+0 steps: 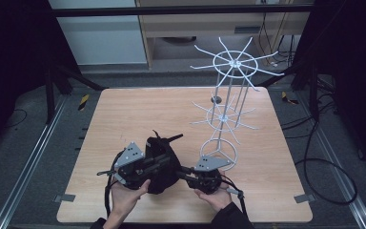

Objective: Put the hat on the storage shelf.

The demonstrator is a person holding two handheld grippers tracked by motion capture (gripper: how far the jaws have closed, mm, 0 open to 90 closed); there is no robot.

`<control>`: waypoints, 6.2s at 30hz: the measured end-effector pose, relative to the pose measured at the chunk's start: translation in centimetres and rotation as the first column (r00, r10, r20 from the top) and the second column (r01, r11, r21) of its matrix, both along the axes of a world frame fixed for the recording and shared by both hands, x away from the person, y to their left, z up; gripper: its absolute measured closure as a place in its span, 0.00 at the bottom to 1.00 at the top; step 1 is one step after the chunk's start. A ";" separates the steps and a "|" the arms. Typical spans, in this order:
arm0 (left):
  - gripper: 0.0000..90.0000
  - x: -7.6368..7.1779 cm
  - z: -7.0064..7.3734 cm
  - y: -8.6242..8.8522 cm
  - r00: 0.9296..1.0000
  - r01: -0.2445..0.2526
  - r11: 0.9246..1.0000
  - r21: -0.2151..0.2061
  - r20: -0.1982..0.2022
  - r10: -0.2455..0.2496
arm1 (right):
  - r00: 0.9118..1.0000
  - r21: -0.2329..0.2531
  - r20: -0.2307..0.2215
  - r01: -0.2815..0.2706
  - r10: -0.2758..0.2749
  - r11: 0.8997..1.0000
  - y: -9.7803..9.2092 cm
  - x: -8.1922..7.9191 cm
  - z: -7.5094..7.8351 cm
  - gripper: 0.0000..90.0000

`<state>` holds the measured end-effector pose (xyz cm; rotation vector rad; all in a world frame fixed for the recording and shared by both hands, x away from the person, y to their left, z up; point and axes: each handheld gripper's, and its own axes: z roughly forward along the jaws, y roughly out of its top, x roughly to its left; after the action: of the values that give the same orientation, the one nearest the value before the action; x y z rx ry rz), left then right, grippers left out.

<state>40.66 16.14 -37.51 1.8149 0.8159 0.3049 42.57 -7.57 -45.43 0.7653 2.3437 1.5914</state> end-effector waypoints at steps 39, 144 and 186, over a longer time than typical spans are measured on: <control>0.85 0.1 -3.6 11.3 0.951 -0.308 0.946 0.101 0.025 0.307 | 0.987 -0.254 0.163 0.024 0.018 0.967 11.4 0.6 4.4 0.98; 0.95 6.0 -4.9 8.6 0.950 -0.271 0.891 0.363 -0.045 0.308 | 0.874 -0.168 -0.029 0.473 -0.484 0.865 -14.9 -1.2 -2.5 0.39; 0.95 -1.3 8.5 7.1 0.926 -0.114 0.990 -0.078 0.354 0.134 | 0.859 -0.162 -0.009 0.504 -0.512 0.848 -15.6 -1.1 -2.6 0.38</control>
<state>39.34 23.24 -28.99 1.5931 0.6727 0.6691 41.49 -23.15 -47.99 1.2726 2.0215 1.1568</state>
